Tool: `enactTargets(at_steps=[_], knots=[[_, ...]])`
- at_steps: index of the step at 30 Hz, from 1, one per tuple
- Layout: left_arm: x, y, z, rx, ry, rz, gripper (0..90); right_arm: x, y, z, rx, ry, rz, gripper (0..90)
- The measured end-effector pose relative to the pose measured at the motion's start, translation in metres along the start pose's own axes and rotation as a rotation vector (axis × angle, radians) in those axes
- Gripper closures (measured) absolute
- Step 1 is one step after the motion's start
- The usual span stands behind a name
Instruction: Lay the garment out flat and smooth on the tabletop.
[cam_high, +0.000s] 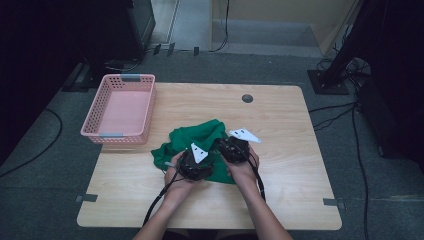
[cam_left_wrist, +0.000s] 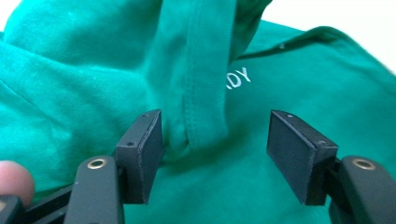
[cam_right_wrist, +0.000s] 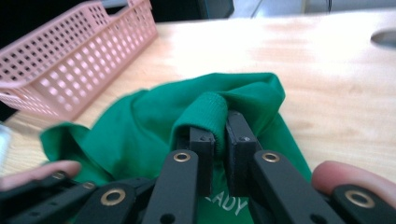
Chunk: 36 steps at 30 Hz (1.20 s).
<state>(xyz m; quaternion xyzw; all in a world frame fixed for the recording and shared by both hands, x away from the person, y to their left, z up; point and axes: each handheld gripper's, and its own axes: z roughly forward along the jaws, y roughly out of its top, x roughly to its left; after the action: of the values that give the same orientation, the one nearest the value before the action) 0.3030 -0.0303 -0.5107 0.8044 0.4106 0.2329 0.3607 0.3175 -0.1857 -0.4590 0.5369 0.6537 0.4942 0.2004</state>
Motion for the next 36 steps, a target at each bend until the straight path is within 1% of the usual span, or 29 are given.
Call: enactTargets(at_steps=[1, 2, 3, 4, 5, 7, 8, 10, 13, 14, 16, 17, 19, 21, 23, 26, 28, 29, 30, 31, 33, 34, 36], knots=[[0.000, 0.001, 0.000, -0.006, 0.015, -0.003, 37.6, 0.001, 0.002, -0.002, -0.001, 0.000, -0.008, 85.1], [0.002, 0.001, -0.001, -0.015, 0.041, -0.012, 41.0, 0.002, 0.002, -0.003, -0.002, -0.002, -0.020, 85.1], [0.006, 0.002, -0.002, -0.024, 0.053, -0.025, 50.9, 0.003, 0.002, -0.005, -0.003, -0.006, -0.038, 85.1], [0.011, 0.002, -0.003, -0.027, 0.065, -0.039, 56.4, 0.003, 0.002, -0.006, 0.000, -0.008, -0.042, 85.1], [0.015, 0.002, -0.004, -0.031, 0.067, -0.050, 64.1, 0.001, 0.001, -0.008, 0.000, -0.003, -0.040, 85.0], [0.026, 0.001, -0.006, -0.035, 0.047, -0.061, 74.9, -0.003, 0.001, -0.011, 0.004, 0.002, -0.034, 85.0], [0.029, 0.001, -0.006, -0.036, 0.038, -0.063, 80.2, -0.005, 0.000, -0.011, 0.008, -0.001, -0.033, 85.0], [0.037, 0.003, -0.009, -0.037, 0.010, -0.062, 84.0, -0.008, -0.002, -0.011, 0.017, -0.006, -0.038, 85.0], [0.045, 0.007, -0.012, -0.037, 0.005, -0.057, 85.4, -0.012, -0.006, -0.009, 0.034, -0.018, -0.052, 85.0], [0.047, 0.007, -0.012, -0.034, 0.010, -0.054, 85.6, -0.012, -0.008, -0.008, 0.045, -0.021, -0.052, 85.0], [0.052, 0.007, -0.009, -0.025, 0.029, -0.048, 85.7, -0.013, -0.013, -0.005, 0.064, -0.032, -0.074, 85.0], [0.053, 0.006, -0.007, -0.018, 0.034, -0.048, 85.7, -0.013, -0.017, -0.001, 0.089, -0.039, -0.089, 85.0], [0.057, 0.002, -0.001, 0.014, 0.040, -0.048, 85.6, -0.014, -0.025, 0.006, 0.132, -0.050, -0.106, 84.9], [0.057, -0.001, 0.004, 0.033, 0.044, -0.040, 85.5, -0.015, -0.034, 0.012, 0.170, -0.057, -0.111, 84.7], [0.056, -0.004, 0.005, 0.022, 0.047, -0.044, 85.4, -0.017, -0.042, 0.018, 0.187, -0.064, -0.121, 84.1], [0.056, -0.005, 0.005, 0.024, 0.035, -0.061, 85.4, -0.021, -0.050, 0.023, 0.205, -0.071, -0.104, 83.5], [0.055, -0.007, 0.004, 0.025, 0.028, -0.066, 85.4, -0.024, -0.052, 0.025, 0.205, -0.076, -0.089, 83.5], [0.054, -0.009, 0.003, 0.025, 0.022, -0.072, 85.5, -0.025, -0.052, 0.025, 0.205, -0.074, -0.079, 83.6], [0.053, -0.011, 0.002, 0.021, 0.013, -0.077, 85.4, -0.025, -0.053, 0.024, 0.206, -0.078, -0.081, 83.5], [0.050, -0.014, 0.000, 0.020, 0.005, -0.078, 85.5, -0.024, -0.054, 0.023, 0.204, -0.083, -0.092, 83.5], [0.044, -0.019, -0.005, 0.014, 0.005, -0.071, 85.5, -0.024, -0.058, 0.020, 0.192, -0.083, -0.103, 83.4], [0.042, -0.021, -0.008, 0.013, 0.001, -0.061, 85.5, -0.024, -0.059, 0.017, 0.193, -0.075, -0.100, 83.4], [0.038, -0.025, -0.014, 0.012, -0.022, -0.068, 85.5, -0.026, -0.062, 0.010, 0.199, -0.060, -0.097, 83.5]])
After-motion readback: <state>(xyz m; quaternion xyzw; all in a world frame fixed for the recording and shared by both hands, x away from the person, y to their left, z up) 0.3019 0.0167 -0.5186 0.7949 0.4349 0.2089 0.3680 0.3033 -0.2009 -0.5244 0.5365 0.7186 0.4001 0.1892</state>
